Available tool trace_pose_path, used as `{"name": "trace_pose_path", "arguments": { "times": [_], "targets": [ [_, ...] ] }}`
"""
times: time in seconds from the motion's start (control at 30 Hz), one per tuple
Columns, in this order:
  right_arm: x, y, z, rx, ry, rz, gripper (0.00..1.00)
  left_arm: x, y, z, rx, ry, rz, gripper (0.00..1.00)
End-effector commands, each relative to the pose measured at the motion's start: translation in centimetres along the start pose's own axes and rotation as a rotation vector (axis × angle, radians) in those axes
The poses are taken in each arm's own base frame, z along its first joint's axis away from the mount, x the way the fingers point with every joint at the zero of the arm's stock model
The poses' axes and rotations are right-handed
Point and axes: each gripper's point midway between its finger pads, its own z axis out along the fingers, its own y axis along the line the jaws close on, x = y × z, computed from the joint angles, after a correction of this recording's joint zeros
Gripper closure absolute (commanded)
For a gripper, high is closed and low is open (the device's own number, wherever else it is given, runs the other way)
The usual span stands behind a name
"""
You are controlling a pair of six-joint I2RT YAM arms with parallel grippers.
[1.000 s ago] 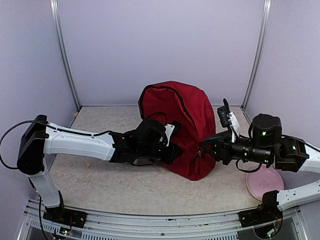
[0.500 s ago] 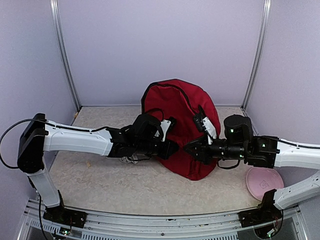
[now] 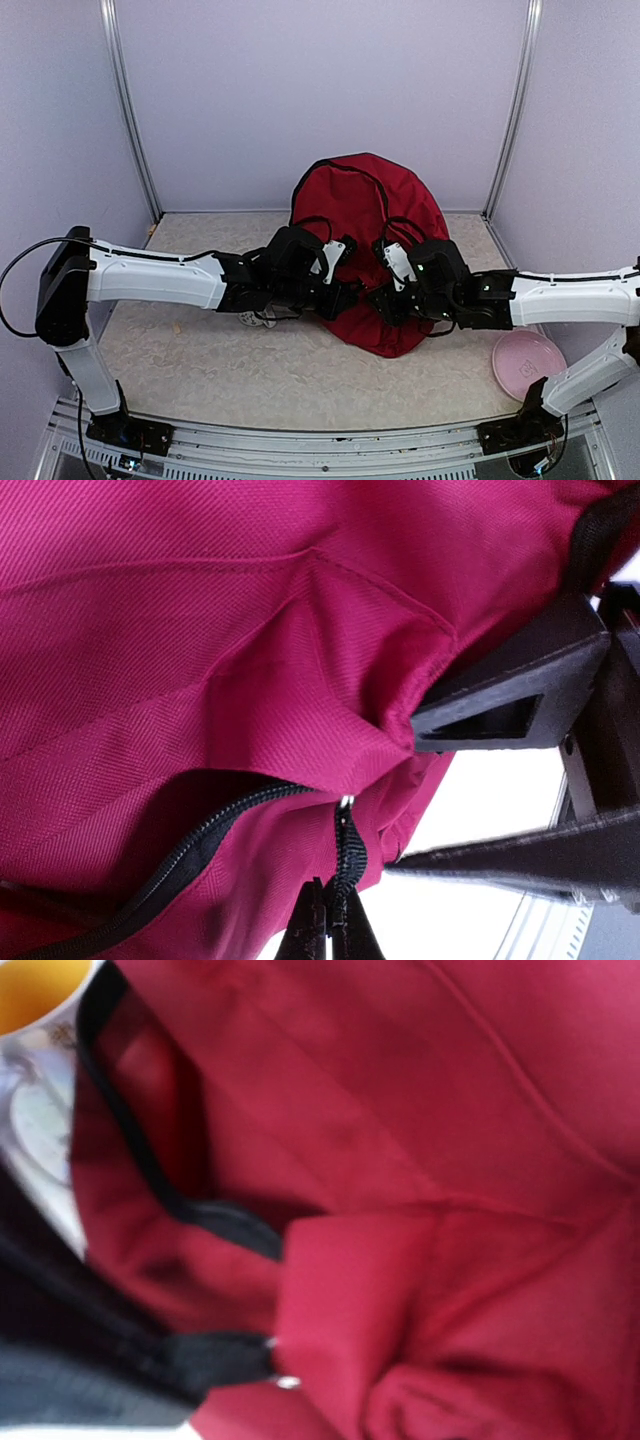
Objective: Pack the student bag
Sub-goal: Hold the lower front pocket of the student bag, then hold the student bag at the center of the board.
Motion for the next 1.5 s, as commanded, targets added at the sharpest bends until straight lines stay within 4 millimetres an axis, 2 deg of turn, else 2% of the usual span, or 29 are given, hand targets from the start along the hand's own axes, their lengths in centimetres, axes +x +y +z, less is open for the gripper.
{"name": "trace_pose_path", "arguments": {
  "times": [0.0, 0.27, 0.33, 0.43, 0.5, 0.6, 0.67, 0.73, 0.8, 0.9, 1.0, 1.1, 1.2, 1.3, 1.33, 1.4, 1.47],
  "targets": [
    [-2.0, -1.9, 0.3, 0.094, -0.060, 0.000, 0.61, -0.7, -0.6, 0.0, 0.019, 0.001, 0.031, 1.00],
    [-1.5, -4.8, 0.2, 0.213, -0.072, 0.036, 0.91, -1.4, 0.2, -0.2, -0.022, -0.005, 0.061, 1.00],
    [-1.6, -4.9, 0.0, 0.208, -0.075, 0.040, 0.97, -1.3, 0.3, -0.1, -0.026, -0.001, 0.065, 1.00],
    [-1.2, -3.9, -0.5, 0.143, -0.044, 0.063, 0.97, -1.6, 0.4, 0.0, -0.035, -0.005, 0.073, 1.00],
    [-0.4, -1.7, -1.1, 0.019, -0.003, 0.066, 0.93, -2.0, 0.3, 0.1, -0.039, -0.007, 0.084, 1.00],
    [1.5, 3.4, -2.8, -0.231, 0.055, 0.045, 0.84, -2.1, 0.4, 0.3, -0.043, -0.004, 0.093, 1.00],
    [2.6, 4.8, -4.4, -0.289, 0.082, 0.066, 0.75, -2.1, 0.4, 0.4, -0.042, -0.005, 0.092, 1.00],
    [3.5, 3.7, -5.7, -0.246, 0.083, 0.140, 0.70, -2.0, 0.3, 0.5, -0.032, -0.004, 0.091, 1.00],
    [4.1, 1.0, -6.8, -0.132, 0.057, 0.239, 0.61, -2.1, 0.1, 0.6, -0.024, -0.002, 0.093, 1.00],
    [4.9, -2.6, -7.0, 0.035, 0.026, 0.330, 0.45, -2.3, 0.0, 0.6, -0.020, -0.005, 0.095, 1.00],
    [3.9, -4.2, -6.2, 0.109, -0.039, 0.349, 0.32, -2.3, -0.2, 0.5, -0.013, -0.008, 0.097, 1.00],
    [2.7, -5.0, -4.3, 0.147, -0.076, 0.345, 0.21, -2.3, -0.2, 0.5, -0.010, -0.009, 0.095, 1.00],
    [2.0, -6.0, -2.4, 0.214, -0.087, 0.318, 0.18, -2.2, -0.2, 0.6, -0.010, -0.007, 0.093, 1.00],
    [0.9, -5.9, -0.7, 0.208, -0.119, 0.288, 0.24, -2.0, -0.3, 0.6, -0.004, -0.002, 0.097, 1.00],
    [0.7, -6.0, -0.3, 0.213, -0.132, 0.287, 0.33, -1.9, -0.3, 0.7, -0.001, 0.001, 0.097, 1.00],
    [0.3, -6.2, 0.2, 0.223, -0.150, 0.291, 0.60, -1.9, -0.3, 0.7, 0.004, 0.001, 0.093, 1.00],
    [0.1, -6.0, 0.5, 0.207, -0.157, 0.285, 0.78, -2.0, -0.1, 0.7, 0.014, 0.001, 0.082, 1.00]
  ]
}}
